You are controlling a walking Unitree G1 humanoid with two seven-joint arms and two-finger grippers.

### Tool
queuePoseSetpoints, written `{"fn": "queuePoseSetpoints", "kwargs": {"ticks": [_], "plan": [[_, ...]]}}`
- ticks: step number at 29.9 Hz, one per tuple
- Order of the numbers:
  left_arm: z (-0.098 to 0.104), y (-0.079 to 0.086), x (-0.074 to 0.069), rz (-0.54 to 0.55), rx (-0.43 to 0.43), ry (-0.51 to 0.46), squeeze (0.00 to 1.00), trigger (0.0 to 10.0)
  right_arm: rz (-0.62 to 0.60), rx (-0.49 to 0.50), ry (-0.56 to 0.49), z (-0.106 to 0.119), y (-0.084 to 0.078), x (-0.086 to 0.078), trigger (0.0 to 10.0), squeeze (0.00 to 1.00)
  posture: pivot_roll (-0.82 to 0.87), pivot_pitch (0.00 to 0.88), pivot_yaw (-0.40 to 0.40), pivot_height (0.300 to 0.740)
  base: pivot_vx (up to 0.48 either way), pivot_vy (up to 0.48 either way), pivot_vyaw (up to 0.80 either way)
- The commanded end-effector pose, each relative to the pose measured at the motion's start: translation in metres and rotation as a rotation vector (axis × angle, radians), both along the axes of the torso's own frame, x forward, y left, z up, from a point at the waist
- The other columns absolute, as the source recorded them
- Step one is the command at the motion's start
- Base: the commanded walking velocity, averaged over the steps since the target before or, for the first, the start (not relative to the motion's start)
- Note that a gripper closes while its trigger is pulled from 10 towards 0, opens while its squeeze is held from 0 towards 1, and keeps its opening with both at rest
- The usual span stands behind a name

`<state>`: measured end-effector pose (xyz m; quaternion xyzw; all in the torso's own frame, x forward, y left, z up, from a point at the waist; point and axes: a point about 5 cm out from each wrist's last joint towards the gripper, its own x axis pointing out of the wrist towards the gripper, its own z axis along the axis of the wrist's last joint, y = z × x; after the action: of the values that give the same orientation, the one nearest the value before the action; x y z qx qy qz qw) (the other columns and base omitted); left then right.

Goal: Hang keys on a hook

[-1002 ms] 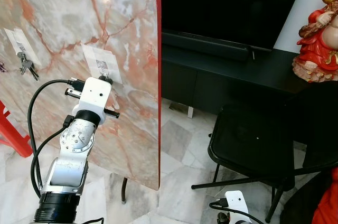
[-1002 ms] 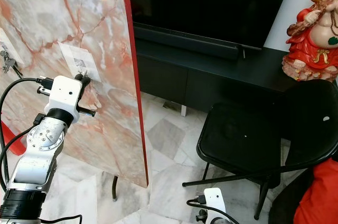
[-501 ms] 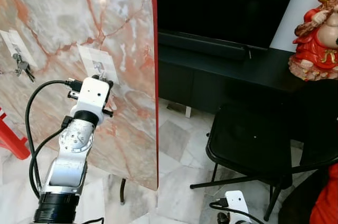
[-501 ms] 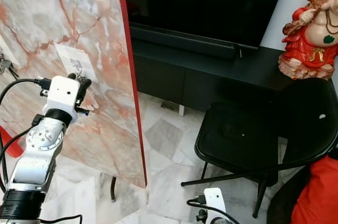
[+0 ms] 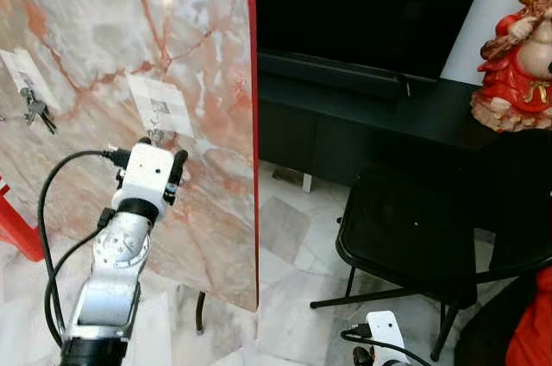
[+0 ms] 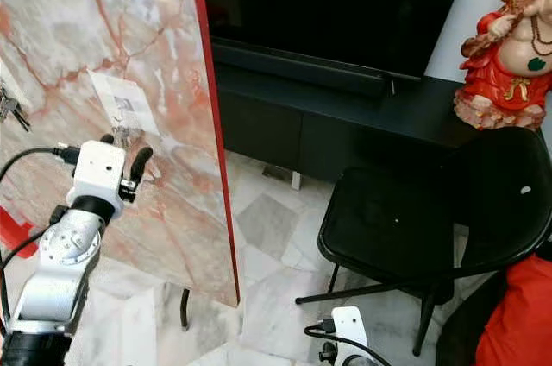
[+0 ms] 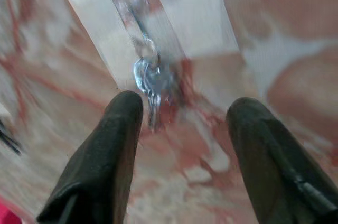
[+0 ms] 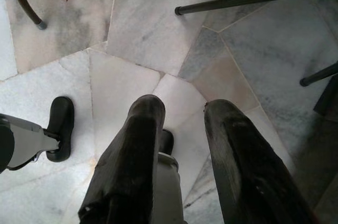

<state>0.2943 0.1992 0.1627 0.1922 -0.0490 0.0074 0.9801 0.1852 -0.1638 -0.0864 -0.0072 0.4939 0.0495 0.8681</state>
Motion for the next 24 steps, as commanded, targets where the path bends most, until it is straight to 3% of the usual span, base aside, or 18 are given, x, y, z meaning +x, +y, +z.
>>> {"fn": "queuePoseSetpoints", "kwargs": {"ticks": [1, 2, 3, 4, 5, 12, 13, 19, 20, 21, 24], "plan": [[-0.007, 0.000, -0.002, -0.002, -0.023, 0.033, 1.00, 10.0, -0.011, 0.006, -0.018, 0.002, 0.000, 0.003, 10.0, 0.00, 0.06, 0.000, -0.034, 0.740, 0.000, 0.000, 0.00], [-0.011, 0.000, -0.003, -0.005, -0.023, 0.047, 0.94, 10.0, -0.011, 0.006, -0.018, 0.002, 0.000, 0.003, 10.0, 0.00, 0.06, 0.000, -0.033, 0.740, 0.000, 0.000, 0.00], [-0.017, 0.000, -0.004, -0.003, -0.027, 0.069, 0.77, 10.0, -0.011, 0.006, -0.017, 0.001, 0.000, 0.003, 10.0, 0.00, 0.06, 0.000, -0.033, 0.740, 0.000, 0.000, 0.00], [-0.021, 0.001, -0.004, 0.000, -0.030, 0.084, 0.77, 10.0, -0.011, 0.007, -0.017, 0.001, 0.000, 0.002, 10.0, 0.00, 0.06, 0.000, -0.033, 0.740, 0.000, 0.000, 0.00], [-0.025, 0.001, -0.005, 0.008, -0.035, 0.096, 0.00, 10.0, -0.013, 0.007, -0.017, 0.001, 0.000, 0.002, 10.0, 0.00, 0.06, 0.000, -0.033, 0.740, 0.000, 0.000, 0.00], [-0.047, 0.004, -0.009, 0.015, -0.063, 0.180, 0.00, 10.0, -0.016, 0.004, -0.013, 0.001, -0.002, 0.001, 10.0, 0.00, 0.06, 0.000, -0.034, 0.740, 0.000, 0.000, 0.00], [-0.065, 0.007, -0.012, 0.029, -0.080, 0.250, 0.00, 10.0, -0.017, 0.002, -0.010, 0.000, -0.003, -0.001, 10.0, 0.00, 0.06, 0.000, -0.035, 0.740, 0.000, 0.000, 0.00], [-0.131, 0.024, -0.030, 0.118, -0.121, 0.481, 0.00, 10.0, -0.019, 0.001, -0.003, -0.001, -0.003, -0.003, 10.0, 0.00, 0.06, 0.000, -0.034, 0.740, 0.000, 0.000, 0.00], [-0.158, 0.030, -0.043, 0.164, -0.138, 0.591, 0.00, 10.0, -0.020, 0.002, -0.001, -0.001, -0.003, -0.004, 10.0, 0.00, 0.06, 0.000, -0.033, 0.740, 0.000, 0.000, 0.00], [-0.158, 0.030, -0.043, 0.164, -0.138, 0.591, 0.00, 10.0, -0.020, 0.002, -0.001, -0.001, -0.003, -0.004, 10.0, 0.00, 0.06, 0.000, -0.033, 0.740, 0.000, 0.000, 0.00], [-0.184, 0.035, -0.059, 0.211, -0.172, 0.705, 0.00, 10.0, -0.021, 0.000, 0.002, -0.002, -0.003, -0.004, 10.0, 0.00, 0.06, 0.000, -0.036, 0.740, 0.000, 0.000, 0.00]]}}
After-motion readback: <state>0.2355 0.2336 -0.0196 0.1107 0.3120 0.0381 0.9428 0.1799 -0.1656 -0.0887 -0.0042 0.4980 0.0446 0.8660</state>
